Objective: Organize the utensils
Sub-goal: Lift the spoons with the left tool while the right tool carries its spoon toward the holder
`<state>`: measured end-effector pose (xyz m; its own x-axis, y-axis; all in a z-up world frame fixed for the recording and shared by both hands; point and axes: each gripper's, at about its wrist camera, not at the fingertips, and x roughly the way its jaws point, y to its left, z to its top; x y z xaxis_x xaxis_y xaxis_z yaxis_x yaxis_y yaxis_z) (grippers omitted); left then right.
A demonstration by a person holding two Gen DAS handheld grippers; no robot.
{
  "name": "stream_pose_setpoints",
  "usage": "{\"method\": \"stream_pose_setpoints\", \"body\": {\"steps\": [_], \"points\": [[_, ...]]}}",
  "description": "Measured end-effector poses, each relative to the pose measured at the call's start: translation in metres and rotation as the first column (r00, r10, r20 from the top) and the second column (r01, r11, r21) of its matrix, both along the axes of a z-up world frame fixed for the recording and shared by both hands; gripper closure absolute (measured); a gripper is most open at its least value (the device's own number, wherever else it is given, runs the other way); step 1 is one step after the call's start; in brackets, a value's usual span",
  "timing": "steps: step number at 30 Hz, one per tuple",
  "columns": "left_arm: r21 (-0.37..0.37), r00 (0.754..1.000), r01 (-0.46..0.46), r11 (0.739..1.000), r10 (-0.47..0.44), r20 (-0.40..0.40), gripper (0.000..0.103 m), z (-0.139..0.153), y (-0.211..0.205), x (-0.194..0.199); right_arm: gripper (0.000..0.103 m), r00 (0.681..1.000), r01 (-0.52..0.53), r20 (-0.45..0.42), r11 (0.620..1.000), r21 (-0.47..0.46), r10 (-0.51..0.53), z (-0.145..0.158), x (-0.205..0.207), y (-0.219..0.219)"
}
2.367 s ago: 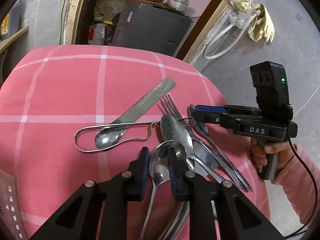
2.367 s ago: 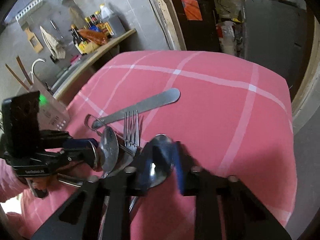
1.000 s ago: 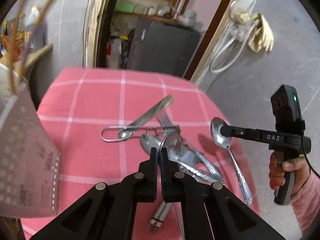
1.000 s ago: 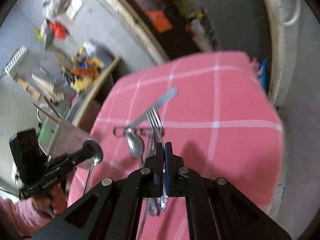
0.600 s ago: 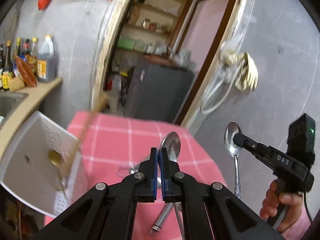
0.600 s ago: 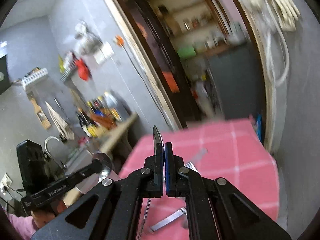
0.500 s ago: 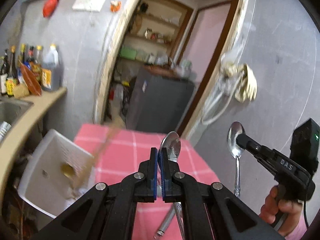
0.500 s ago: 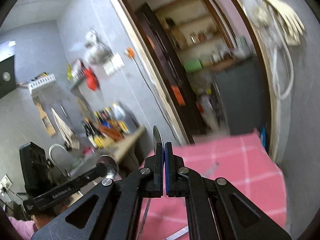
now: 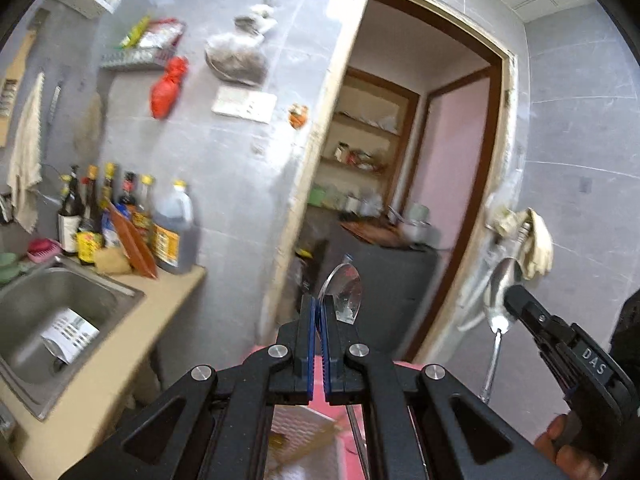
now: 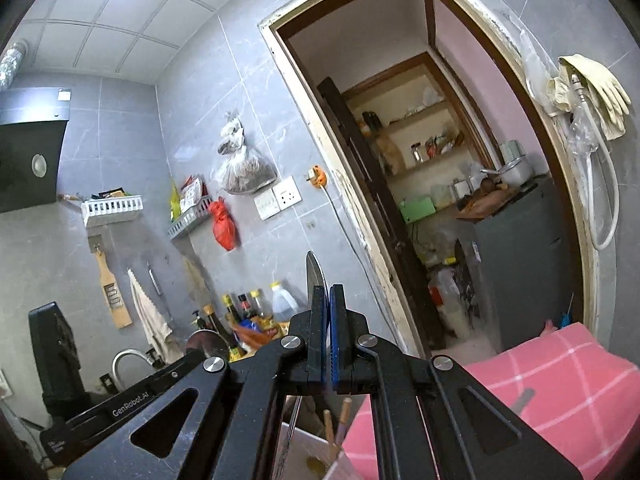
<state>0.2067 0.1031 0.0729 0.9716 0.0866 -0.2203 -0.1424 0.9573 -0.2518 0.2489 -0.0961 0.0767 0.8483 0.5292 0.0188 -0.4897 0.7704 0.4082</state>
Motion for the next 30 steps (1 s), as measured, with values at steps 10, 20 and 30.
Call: {"method": "stream_pose_setpoints", "body": {"steps": [10, 20, 30], "points": [[0.119, 0.993, -0.079, 0.99, 0.068, 0.096, 0.1, -0.042, 0.002, 0.001, 0.101, 0.998, 0.052, 0.02, 0.998, -0.028, -0.052, -0.049, 0.004, 0.029], [0.114, 0.993, -0.071, 0.991, 0.06, 0.098, 0.1, -0.077, 0.004, -0.006, 0.101, 0.996, 0.027, 0.093, 0.991, -0.13, -0.014, -0.073, -0.005, 0.051], [0.09, 0.999, -0.003, 0.996, -0.002, 0.052, 0.099, -0.087, 0.009, -0.011, 0.101, 0.997, -0.016, 0.072, 0.983, -0.184, 0.03, -0.085, -0.01, 0.056]]}}
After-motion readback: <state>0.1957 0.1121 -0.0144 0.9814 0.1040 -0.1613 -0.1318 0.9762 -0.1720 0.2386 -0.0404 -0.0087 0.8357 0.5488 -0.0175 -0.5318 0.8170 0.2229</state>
